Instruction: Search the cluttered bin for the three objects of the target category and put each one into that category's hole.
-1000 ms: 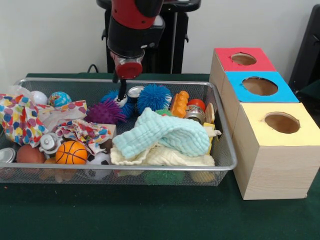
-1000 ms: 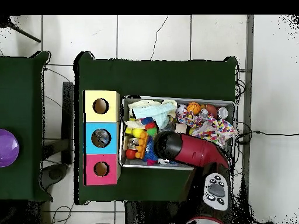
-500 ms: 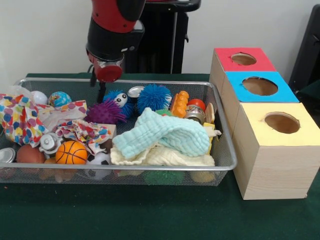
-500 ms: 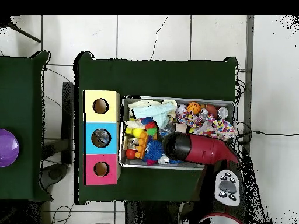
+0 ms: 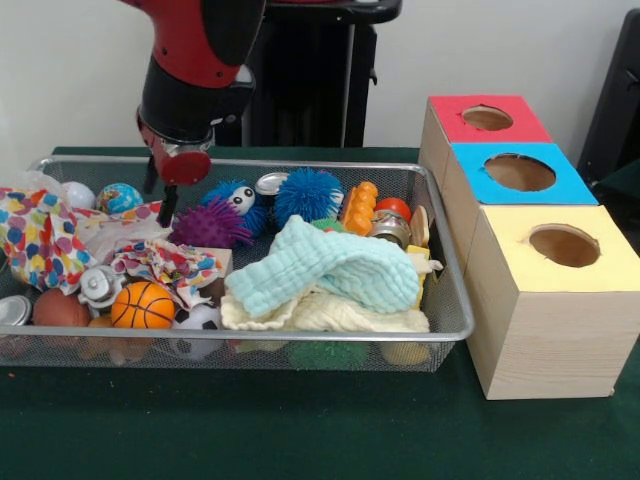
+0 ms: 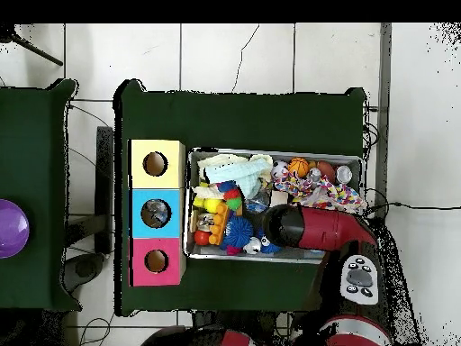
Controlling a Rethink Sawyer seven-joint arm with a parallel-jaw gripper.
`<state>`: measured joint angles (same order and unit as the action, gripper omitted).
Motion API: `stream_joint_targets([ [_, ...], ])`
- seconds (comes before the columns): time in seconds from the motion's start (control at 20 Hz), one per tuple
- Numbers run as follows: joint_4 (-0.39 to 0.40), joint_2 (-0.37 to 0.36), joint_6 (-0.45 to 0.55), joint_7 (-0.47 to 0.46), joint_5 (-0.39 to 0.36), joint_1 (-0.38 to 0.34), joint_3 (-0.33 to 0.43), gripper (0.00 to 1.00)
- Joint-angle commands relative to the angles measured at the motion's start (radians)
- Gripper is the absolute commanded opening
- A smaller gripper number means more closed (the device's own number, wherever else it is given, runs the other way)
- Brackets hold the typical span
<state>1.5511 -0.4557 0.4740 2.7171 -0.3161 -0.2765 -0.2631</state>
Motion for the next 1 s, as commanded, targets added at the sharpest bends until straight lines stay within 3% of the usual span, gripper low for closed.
stream_joint_targets([
  [0.05, -0.107, 0.099, -0.112, -0.085, -0.096, -0.029, 0.073, 1.0],
  [0.6, -0.163, 0.225, -0.267, -0.022, -0.144, -0.05, 0.074, 1.0],
  [1.0, -0.157, 0.272, -0.331, -0.059, -0.133, -0.129, 0.172, 1.0],
])
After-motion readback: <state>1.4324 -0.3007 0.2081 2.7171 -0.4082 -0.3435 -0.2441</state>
